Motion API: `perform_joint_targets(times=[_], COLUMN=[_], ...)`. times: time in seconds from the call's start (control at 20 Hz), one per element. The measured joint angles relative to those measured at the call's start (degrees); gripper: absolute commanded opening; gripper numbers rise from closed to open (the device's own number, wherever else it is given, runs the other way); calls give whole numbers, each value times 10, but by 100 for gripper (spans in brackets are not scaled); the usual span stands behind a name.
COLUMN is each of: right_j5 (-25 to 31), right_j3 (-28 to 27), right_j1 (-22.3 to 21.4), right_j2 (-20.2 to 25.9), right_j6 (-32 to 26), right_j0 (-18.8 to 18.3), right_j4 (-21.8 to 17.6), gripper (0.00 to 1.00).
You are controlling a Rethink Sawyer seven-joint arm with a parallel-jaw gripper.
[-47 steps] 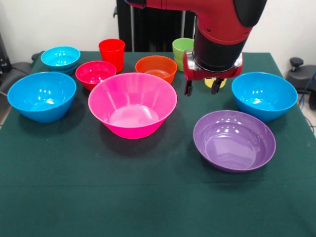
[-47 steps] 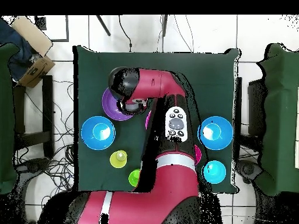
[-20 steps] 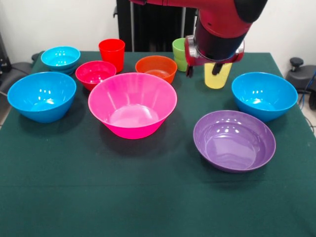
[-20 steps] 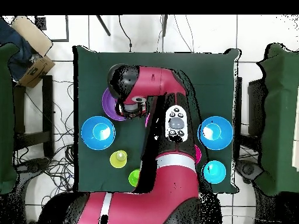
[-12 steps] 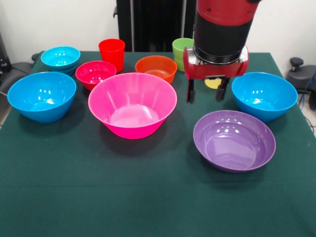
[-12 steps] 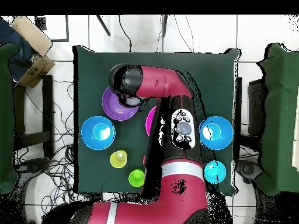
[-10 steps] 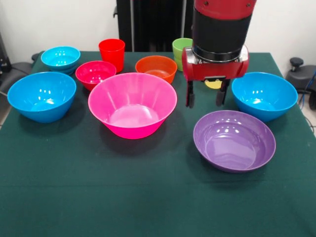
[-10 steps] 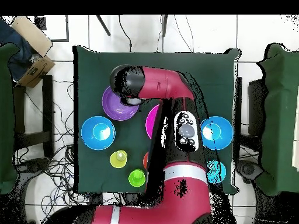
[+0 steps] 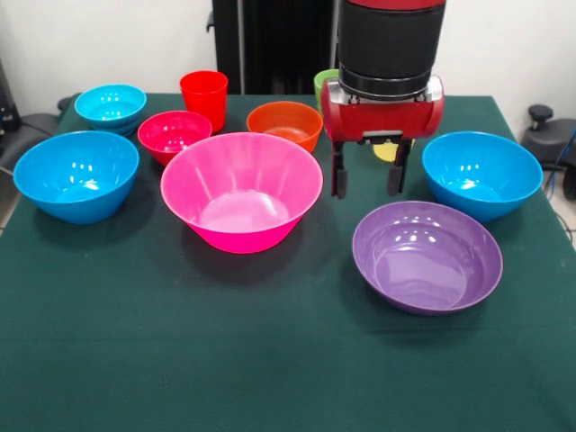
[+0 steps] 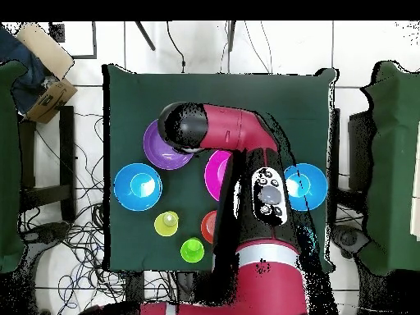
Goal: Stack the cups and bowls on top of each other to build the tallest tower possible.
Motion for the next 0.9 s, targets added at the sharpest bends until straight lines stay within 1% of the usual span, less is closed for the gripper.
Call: perform_joint_targets(times=[0.65, 0.9], right_j5=[7, -10], right_j3=[5, 17], right_j1=[10, 9], right_j2=[1, 4], right_j6=[0, 0], right_j0=[5, 2], right_j4=[-5, -7], gripper=[100, 100])
